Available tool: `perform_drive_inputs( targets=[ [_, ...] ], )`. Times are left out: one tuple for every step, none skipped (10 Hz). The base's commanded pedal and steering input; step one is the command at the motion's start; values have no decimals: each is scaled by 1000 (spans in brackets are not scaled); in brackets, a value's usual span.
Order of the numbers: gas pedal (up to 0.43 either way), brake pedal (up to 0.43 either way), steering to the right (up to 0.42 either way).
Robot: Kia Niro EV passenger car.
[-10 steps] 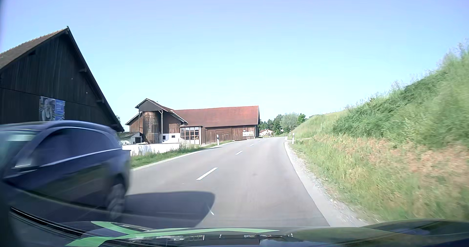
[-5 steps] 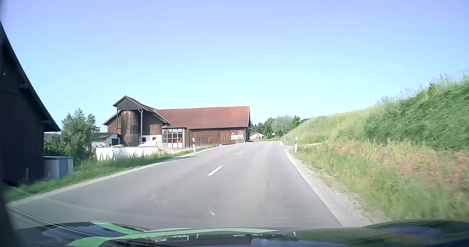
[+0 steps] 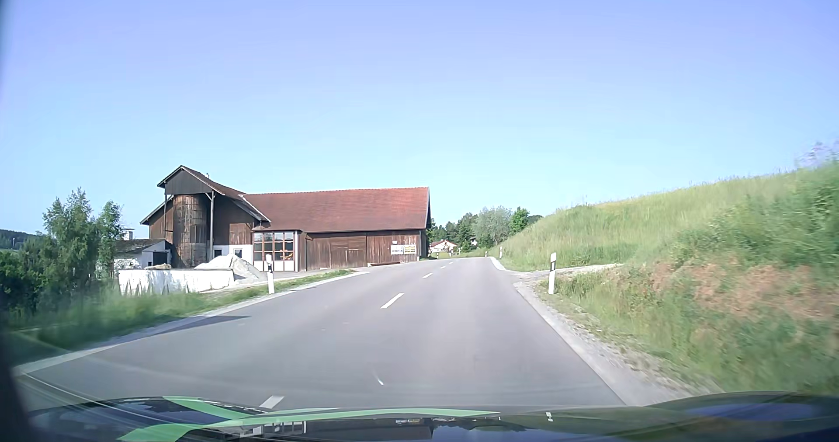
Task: Follow the waypoints while adhering to traffic rules and regulations
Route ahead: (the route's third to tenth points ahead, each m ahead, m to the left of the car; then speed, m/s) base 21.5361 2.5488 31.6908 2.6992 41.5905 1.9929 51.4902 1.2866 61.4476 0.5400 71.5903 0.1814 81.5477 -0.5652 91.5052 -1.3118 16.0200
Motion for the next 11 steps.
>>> perform_drive_inputs(
  targets=[
    [138, 0, 16],
    [110, 0, 16],
    [110, 0, 15],
    [110, 0, 15],
    [110, 0, 15],
    [110, 0, 15],
    [118, 0, 13],
    [130, 0, 9],
    [138, 0, 5],
    [138, 0, 4],
    [150, 0, 4]
  ],
)
